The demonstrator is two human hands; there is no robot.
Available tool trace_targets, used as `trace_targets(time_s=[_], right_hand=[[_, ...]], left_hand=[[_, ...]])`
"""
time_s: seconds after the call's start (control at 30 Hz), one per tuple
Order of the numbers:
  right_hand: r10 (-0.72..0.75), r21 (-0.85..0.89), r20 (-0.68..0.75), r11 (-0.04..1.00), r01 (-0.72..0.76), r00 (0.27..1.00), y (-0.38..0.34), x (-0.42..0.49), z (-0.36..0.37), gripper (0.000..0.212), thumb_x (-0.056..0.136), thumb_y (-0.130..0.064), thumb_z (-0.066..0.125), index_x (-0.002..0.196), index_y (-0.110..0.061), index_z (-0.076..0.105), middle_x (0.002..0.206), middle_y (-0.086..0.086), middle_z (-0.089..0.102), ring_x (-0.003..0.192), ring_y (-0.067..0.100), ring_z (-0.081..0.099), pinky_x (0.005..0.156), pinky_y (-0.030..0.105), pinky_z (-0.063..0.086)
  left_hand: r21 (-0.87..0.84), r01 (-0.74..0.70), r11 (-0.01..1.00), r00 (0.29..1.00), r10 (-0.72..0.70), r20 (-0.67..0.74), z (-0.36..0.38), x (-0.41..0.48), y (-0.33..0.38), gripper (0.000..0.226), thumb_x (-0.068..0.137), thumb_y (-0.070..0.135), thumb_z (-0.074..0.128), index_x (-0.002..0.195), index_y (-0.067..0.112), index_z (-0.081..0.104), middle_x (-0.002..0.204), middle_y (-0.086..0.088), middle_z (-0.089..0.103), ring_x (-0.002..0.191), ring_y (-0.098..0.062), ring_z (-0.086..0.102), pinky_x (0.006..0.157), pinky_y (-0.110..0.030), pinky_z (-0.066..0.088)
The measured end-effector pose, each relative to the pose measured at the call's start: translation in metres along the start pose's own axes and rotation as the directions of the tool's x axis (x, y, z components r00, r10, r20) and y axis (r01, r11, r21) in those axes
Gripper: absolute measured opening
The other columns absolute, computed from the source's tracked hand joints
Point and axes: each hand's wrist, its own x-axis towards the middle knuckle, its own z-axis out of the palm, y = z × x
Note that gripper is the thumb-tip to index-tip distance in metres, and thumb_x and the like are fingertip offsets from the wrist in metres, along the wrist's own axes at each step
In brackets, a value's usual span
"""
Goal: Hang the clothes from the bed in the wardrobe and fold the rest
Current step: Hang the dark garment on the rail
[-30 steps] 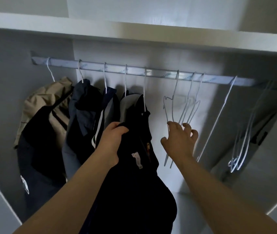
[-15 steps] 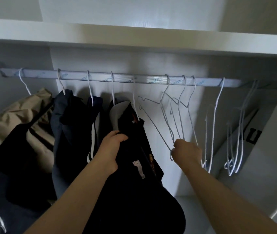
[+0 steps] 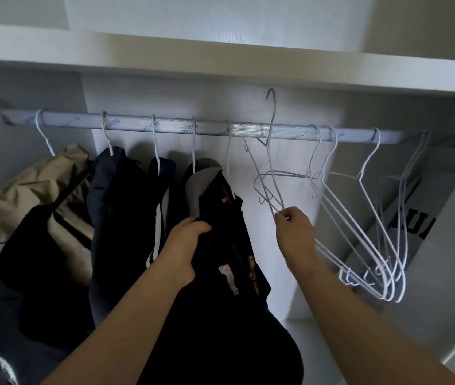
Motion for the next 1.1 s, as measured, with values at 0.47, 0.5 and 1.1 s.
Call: trace_targets(time_s=[0.47,0.5,1.1], right_hand=[[0.149,0.154,-0.024,0.978,-0.143,0.989,0.039,-0.097,-0.005,0.039,0.079,-0.013,0.063,0.053,-0.009,0.036,0.054,0.01,0.032,0.051,0.017,0.029,0.051,0.027,0.024],[0.157,0.202,-0.027,0.968,-0.148,0.987,0.045,-0.109,-0.01,0.039,0.079,-0.011,0.064,0.051,-0.007,0.037,0.051,0.009,0.031,0.049,0.016,0.028,0.051,0.028,0.026],[0.265,0.345,-0.057,0.91,-0.23,0.963,0.035,-0.28,-0.128,0.05,0.083,-0.043,0.063,0.05,-0.018,0.035,0.04,-0.004,0.035,0.044,0.013,0.033,0.052,0.026,0.031]], left_hand=[[0.07,-0.014,0.997,0.988,0.003,0.154,-0.015,-0.024,-0.012,0.011,0.085,0.01,0.056,0.081,0.017,0.064,0.082,-0.008,0.064,0.074,-0.023,0.062,0.057,-0.029,0.048],[0.072,-0.014,0.997,0.986,0.002,0.164,-0.012,-0.028,-0.015,0.012,0.085,0.011,0.056,0.08,0.017,0.065,0.081,-0.008,0.065,0.074,-0.023,0.062,0.057,-0.029,0.049],[0.315,-0.205,0.927,0.976,0.169,0.138,-0.011,-0.171,-0.068,0.005,0.091,0.014,0.052,0.094,0.016,0.055,0.085,-0.007,0.058,0.071,-0.018,0.056,0.059,-0.028,0.048]])
